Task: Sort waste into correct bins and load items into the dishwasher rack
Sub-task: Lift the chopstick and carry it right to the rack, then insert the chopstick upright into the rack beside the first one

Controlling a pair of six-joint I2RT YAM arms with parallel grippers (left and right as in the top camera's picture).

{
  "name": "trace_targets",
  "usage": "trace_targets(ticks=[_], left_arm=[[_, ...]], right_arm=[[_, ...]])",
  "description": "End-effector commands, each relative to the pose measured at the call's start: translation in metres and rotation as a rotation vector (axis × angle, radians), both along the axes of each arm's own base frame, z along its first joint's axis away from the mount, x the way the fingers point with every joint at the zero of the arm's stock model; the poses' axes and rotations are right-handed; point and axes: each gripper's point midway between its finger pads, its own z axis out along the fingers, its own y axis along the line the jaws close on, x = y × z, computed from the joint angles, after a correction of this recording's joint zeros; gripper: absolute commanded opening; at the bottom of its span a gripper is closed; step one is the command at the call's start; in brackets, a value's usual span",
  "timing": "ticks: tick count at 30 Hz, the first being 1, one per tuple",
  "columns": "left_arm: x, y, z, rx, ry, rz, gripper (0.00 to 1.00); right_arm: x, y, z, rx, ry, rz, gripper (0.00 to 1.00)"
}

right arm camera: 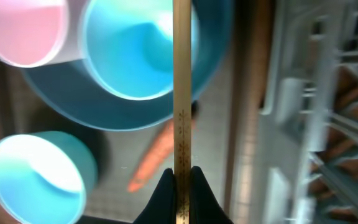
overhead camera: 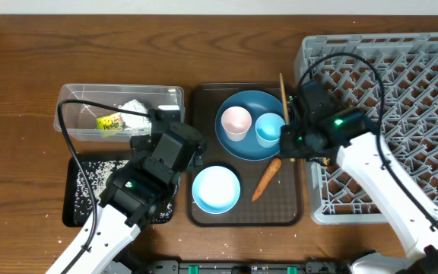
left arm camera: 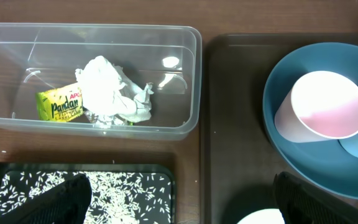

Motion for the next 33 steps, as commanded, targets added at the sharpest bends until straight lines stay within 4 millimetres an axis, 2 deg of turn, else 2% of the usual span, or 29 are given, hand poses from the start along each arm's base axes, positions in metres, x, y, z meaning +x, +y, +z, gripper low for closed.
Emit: trace_targets(ticks=[1, 4, 11, 21, 33], left_arm=[[0.003, 0.002, 0.007, 0.01, -0.016, 0.003, 0.96], [0.003, 0.002, 0.007, 0.01, -0.016, 0.003, 0.95], [0.003, 0.001, 0.007, 0.01, -0.015, 0.003, 0.96], [0.003, 0.002, 0.007, 0.01, -0.016, 0.003, 0.96], [0.003, 0.001, 0.007, 0.01, -0.016, 0.003, 0.96]], right_arm=[[0.005, -0.026, 0.002, -0.086, -0.03, 0.018, 0.01], [0.007, -0.042, 0.001, -0.128, -0.025, -0.019, 0.01], [0.009, -0.057, 0.001, -0.163, -0.024, 0.032, 0.01], [0.007, -0.088, 0.003, -0.333, -0.026, 0.003, 0.01], [0.007, -0.089, 0.002, -0.342, -0.025, 0.002, 0.01]])
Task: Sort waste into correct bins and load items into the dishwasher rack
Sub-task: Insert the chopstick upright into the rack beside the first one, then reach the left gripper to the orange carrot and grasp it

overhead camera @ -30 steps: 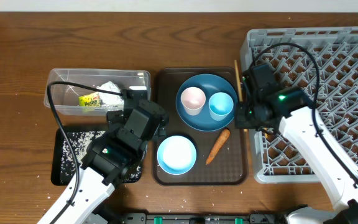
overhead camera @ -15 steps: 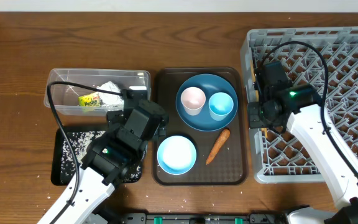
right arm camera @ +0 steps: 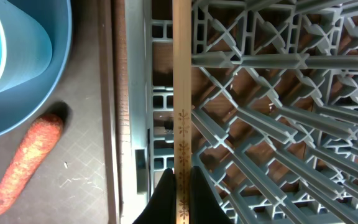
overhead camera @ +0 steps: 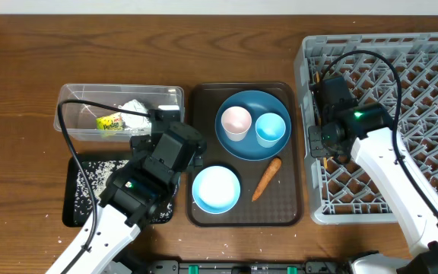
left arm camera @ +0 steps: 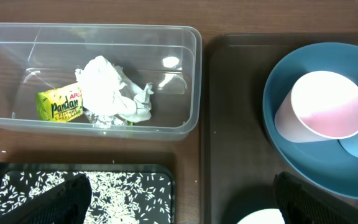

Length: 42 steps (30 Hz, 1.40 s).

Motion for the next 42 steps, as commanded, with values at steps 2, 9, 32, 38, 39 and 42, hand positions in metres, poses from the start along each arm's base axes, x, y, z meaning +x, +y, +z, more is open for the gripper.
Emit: trace_targets(ticks=[2, 9, 32, 38, 39, 42], left_arm=[[0.003, 0.002, 0.007, 0.01, -0.016, 0.003, 0.96], [0.003, 0.001, 0.007, 0.01, -0.015, 0.003, 0.96], [0.003, 0.001, 0.007, 0.009, -0.015, 0.003, 0.96], [0.003, 0.001, 0.007, 0.009, -0.015, 0.003, 0.95], [0.003, 0.001, 0.007, 0.007, -0.013, 0.0, 0.96], [-0.004, -0.014, 0.0, -0.056, 0.04, -0.065, 0.96]], right_arm=[[0.0, -0.008, 0.003, -0.022, -0.012, -0.004, 0.01], [0.0, -0.008, 0.003, -0.021, -0.011, -0.005, 0.13], [0.0, -0.007, 0.003, -0.02, -0.011, -0.005, 0.99], [0.0, -0.007, 0.003, -0.02, -0.011, -0.005, 0.99], [0.0, -0.007, 0.003, -0.02, -0.011, -0.005, 0.99], [0.0, -0.007, 0.003, -0.02, -0.011, -0.005, 0.99]])
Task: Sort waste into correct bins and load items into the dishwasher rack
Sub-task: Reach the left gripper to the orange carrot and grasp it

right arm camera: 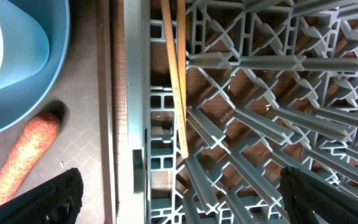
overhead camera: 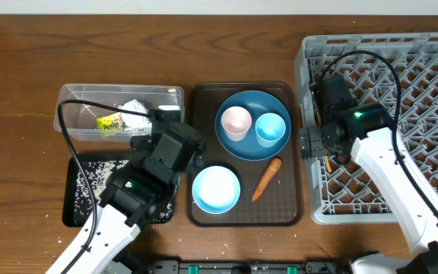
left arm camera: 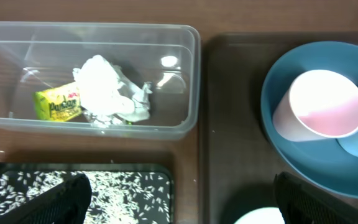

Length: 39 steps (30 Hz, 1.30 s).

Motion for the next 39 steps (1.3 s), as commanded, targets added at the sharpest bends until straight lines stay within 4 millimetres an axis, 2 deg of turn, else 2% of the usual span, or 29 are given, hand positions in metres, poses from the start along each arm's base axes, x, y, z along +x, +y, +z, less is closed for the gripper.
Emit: trace_targets(ticks=[1, 3, 5, 9, 10, 13, 24, 27, 31, 39], left_arm=[[-0.009, -0.023, -0.003, -0.094, 0.069, -0.103, 0.96], [-0.028, -0.052, -0.01, -0.218, 0.173, -0.224, 0.92], [-0.043, -0.074, -0.011, -0.318, 0.244, -0.319, 0.79], [-0.063, -0.099, -0.013, -0.405, 0.331, -0.419, 0.51], [-0.066, -0.103, -0.016, -0.411, 0.349, -0.416, 0.49], [-0.073, -0.116, -0.025, -0.403, 0.388, -0.44, 0.48], [-0.092, -0.186, -0.063, -0.364, 0.457, -0.596, 0.38], [-0.089, -0.194, -0.071, -0.318, 0.421, -0.602, 0.38], [-0.08, -0.201, -0.081, -0.265, 0.362, -0.567, 0.32], [-0.071, -0.219, -0.109, -0.214, 0.335, -0.565, 0.34]], right_arm=[[0.0, -0.006, 0.003, -0.01, -0.012, -0.016, 0.99], [0.0, -0.006, 0.003, -0.01, -0.012, -0.016, 0.99], [0.0, -0.006, 0.003, -0.01, -0.012, -0.016, 0.99], [0.0, -0.006, 0.003, -0.01, -0.012, -0.016, 0.99], [0.0, -0.006, 0.003, -0.01, -0.012, -0.016, 0.99], [0.0, -0.006, 0.003, -0.01, -0.012, -0.016, 0.99], [0.0, -0.006, 0.003, -0.01, -0.012, -0.016, 0.99], [0.0, -0.006, 0.003, -0.01, -0.011, -0.016, 0.99], [0.0, -0.006, 0.003, -0.01, -0.012, -0.016, 0.99], [0.0, -0.006, 0.003, -0.01, -0.012, -0.016, 0.99]])
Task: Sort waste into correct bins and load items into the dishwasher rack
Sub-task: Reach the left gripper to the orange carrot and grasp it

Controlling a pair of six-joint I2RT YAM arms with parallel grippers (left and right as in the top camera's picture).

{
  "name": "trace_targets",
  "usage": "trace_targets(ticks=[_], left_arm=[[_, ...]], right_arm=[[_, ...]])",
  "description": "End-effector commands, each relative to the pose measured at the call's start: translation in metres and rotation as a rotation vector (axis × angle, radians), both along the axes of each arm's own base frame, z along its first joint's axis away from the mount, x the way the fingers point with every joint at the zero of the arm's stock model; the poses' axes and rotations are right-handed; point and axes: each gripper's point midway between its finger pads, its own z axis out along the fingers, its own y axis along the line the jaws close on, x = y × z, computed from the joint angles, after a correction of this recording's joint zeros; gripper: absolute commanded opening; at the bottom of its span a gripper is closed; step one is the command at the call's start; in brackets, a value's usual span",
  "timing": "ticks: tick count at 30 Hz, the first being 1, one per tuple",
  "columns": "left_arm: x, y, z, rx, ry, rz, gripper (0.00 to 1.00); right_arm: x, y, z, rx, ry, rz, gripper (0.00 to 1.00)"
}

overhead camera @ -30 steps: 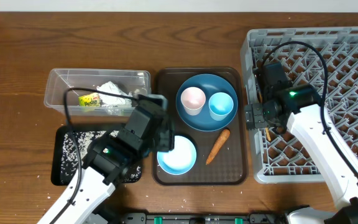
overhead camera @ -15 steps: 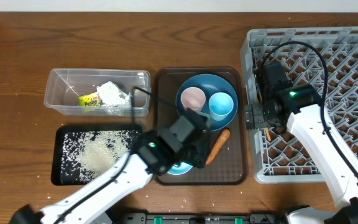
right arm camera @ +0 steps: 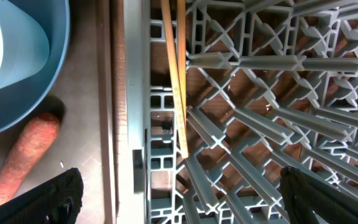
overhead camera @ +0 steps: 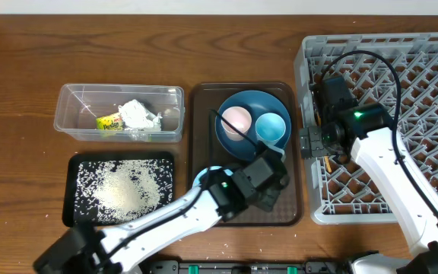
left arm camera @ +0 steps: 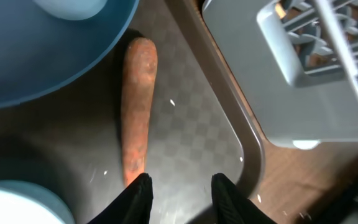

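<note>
An orange carrot [left arm camera: 136,134] lies on the brown tray [left arm camera: 194,146], beside the blue plate [left arm camera: 36,56]. My left gripper [left arm camera: 180,191] hangs open just above the tray. Its left fingertip is next to the carrot's near end and nothing is between the fingers. In the overhead view the left wrist hides the carrot. Two wooden chopsticks [right arm camera: 174,74] lie in the grey dishwasher rack [overhead camera: 386,114] along its left edge. My right gripper [right arm camera: 179,202] is wide open above them and holds nothing. A pink cup [overhead camera: 236,120] and a blue cup [overhead camera: 270,128] stand on the plate.
A light blue bowl [overhead camera: 204,181] sits at the tray's front, partly under the left arm. At the left stand a clear bin [overhead camera: 119,113] holding a wrapper and crumpled paper, and a black tray [overhead camera: 120,190] of rice. The rack's wall [left arm camera: 309,74] rises right of the carrot.
My left arm was over the bins at the left and now reaches across the tray's front right, gripper open at the carrot. The right arm has not moved.
My right gripper was shut on a chopstick above the plate's right edge, then held it over the rack's left edge. Then it stood open with the chopstick lying in the rack beside another. The left arm stayed by the bins until now, when it is at the carrot.
</note>
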Motion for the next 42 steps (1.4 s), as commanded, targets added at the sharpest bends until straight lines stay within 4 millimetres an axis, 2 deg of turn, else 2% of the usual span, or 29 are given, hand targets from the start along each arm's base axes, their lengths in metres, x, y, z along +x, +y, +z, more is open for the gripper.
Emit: trace_targets(ticks=[1, 7, 12, 24, 32, 42], left_arm=[[0.013, -0.002, -0.009, 0.034, -0.038, 0.038, 0.34], [0.031, 0.006, -0.023, 0.106, -0.109, 0.097, 0.34], [0.034, 0.001, -0.031, 0.105, -0.109, 0.097, 0.34], [0.031, 0.005, -0.062, 0.173, -0.07, 0.091, 0.35], [0.029, 0.005, -0.065, 0.175, -0.058, 0.085, 0.35], [0.015, -0.004, -0.066, 0.153, -0.023, 0.04, 0.35]], right_arm=[[0.0, -0.006, 0.003, -0.01, -0.012, -0.016, 0.99], [0.0, -0.006, 0.003, -0.01, -0.012, -0.016, 0.99], [0.0, -0.006, 0.003, -0.01, -0.012, -0.016, 0.99], [0.0, -0.006, 0.003, -0.01, -0.012, -0.016, 0.99], [0.0, -0.006, 0.003, -0.01, -0.012, -0.016, 0.99], [0.0, -0.006, 0.003, -0.01, -0.012, -0.016, 0.99]])
